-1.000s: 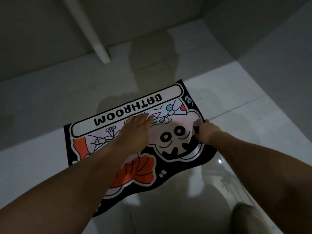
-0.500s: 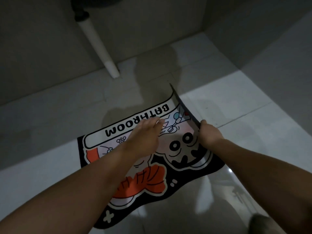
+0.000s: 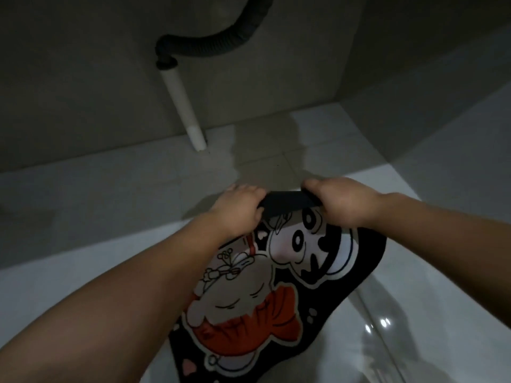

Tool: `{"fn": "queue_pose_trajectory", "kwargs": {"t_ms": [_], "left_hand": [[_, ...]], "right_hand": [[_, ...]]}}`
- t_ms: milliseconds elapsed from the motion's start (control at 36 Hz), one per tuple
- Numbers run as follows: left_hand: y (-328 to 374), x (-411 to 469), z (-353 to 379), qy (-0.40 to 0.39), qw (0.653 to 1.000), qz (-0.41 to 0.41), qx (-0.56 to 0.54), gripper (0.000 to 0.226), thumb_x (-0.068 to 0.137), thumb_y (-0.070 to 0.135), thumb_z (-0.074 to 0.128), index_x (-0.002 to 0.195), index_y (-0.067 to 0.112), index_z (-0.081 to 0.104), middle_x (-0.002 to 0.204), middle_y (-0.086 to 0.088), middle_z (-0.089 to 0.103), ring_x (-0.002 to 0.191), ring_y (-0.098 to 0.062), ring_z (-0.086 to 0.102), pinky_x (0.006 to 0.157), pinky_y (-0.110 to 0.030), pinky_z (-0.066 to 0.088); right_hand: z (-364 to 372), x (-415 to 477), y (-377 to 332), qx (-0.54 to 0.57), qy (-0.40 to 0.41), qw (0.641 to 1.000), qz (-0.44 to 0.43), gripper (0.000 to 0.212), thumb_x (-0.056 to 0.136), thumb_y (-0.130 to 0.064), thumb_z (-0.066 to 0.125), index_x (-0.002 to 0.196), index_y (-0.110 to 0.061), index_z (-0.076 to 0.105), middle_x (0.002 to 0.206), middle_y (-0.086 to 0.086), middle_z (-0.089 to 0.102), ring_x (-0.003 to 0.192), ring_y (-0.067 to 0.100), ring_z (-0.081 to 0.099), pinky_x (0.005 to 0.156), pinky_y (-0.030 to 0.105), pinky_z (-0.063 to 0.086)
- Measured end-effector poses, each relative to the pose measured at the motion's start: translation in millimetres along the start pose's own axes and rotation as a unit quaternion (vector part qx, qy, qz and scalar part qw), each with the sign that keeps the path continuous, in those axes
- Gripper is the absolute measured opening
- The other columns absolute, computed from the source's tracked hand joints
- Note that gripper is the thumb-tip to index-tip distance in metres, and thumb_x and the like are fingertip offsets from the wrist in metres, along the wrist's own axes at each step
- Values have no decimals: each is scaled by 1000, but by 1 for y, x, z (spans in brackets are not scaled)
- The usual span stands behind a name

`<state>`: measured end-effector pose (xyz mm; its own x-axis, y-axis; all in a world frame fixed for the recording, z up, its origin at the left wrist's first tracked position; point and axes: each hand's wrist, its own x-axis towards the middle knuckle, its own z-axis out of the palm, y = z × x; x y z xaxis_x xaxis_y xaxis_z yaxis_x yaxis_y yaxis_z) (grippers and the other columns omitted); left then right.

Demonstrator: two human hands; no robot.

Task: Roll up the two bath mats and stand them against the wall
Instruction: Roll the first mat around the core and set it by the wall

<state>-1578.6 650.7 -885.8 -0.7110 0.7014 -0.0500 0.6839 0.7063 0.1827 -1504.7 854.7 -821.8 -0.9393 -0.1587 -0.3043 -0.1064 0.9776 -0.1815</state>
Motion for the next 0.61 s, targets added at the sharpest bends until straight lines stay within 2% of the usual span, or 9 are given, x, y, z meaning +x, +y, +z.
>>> {"fn": "queue_pose_trajectory", "kwargs": {"t_ms": [83, 167, 222, 333, 389, 472, 556, 611], "left_hand": [[1, -5, -11, 2, 999, -6, -53, 37, 94, 31, 49, 126, 13, 46, 125, -12, 56, 114, -30, 52, 94, -34, 35], [10, -10, -16, -59, 995, -8, -79, 77, 83, 54, 59, 143, 18, 25, 142, -8, 44, 126, -27, 44, 103, -36, 32], [15, -9, -13, -62, 996, -7, -65, 87, 79, 57, 63, 145, 21, 19, 144, -7, 43, 126, -26, 44, 102, -35, 33], [23, -1, -5, -41, 997, -10, -70, 71, 80, 51, 62, 137, 23, 31, 128, -5, 54, 110, -25, 56, 91, -35, 44], [26, 1, -3, -29, 997, -15, -75, 56, 83, 40, 59, 131, 21, 38, 117, -7, 59, 99, -27, 60, 86, -39, 50], [32, 5, -8, -4, 995, -24, -94, 32, 86, 20, 52, 117, 17, 43, 90, -11, 63, 76, -26, 61, 68, -44, 54], [33, 7, -22, 20, 996, -5, -82, 30, 84, 13, 53, 112, 17, 42, 88, -11, 61, 75, -25, 58, 65, -41, 53], [33, 6, -33, 14, 996, 17, -82, 34, 81, 14, 56, 111, 20, 43, 90, -3, 57, 79, -22, 57, 67, -37, 51]], "right_hand": [[-11, 3, 2, 7, 0, 1000, -26, 29, 82, -15, 57, 107, -26, 49, 96, 5, 61, 82, 22, 59, 73, 42, 53], [-22, 6, -3, -8, -2, 999, -43, 27, 83, -18, 57, 107, -29, 50, 95, 3, 60, 83, 23, 59, 70, 38, 52], [-29, 5, -6, -12, -7, 998, -57, 27, 85, -17, 56, 109, -27, 50, 94, 3, 60, 83, 23, 58, 68, 36, 49], [-31, -2, -1, -7, 8, 998, -69, 28, 84, -16, 57, 109, -26, 50, 95, 5, 60, 82, 23, 57, 70, 35, 48], [-28, -3, 3, -6, 9, 998, -63, 28, 85, -19, 57, 110, -28, 49, 96, 4, 60, 82, 22, 57, 69, 34, 48], [-29, -9, 13, -23, 6, 998, -55, 29, 85, -28, 57, 112, -32, 48, 94, 1, 61, 80, 19, 58, 70, 38, 53], [-32, -17, 24, -87, 23, 992, -83, 42, 80, -55, 50, 116, -33, 46, 94, -1, 64, 81, 19, 61, 72, 39, 54], [-34, -20, 29, -98, 39, 990, -91, 51, 83, -63, 42, 122, -31, 44, 103, 0, 64, 87, 22, 62, 76, 39, 52]]}}
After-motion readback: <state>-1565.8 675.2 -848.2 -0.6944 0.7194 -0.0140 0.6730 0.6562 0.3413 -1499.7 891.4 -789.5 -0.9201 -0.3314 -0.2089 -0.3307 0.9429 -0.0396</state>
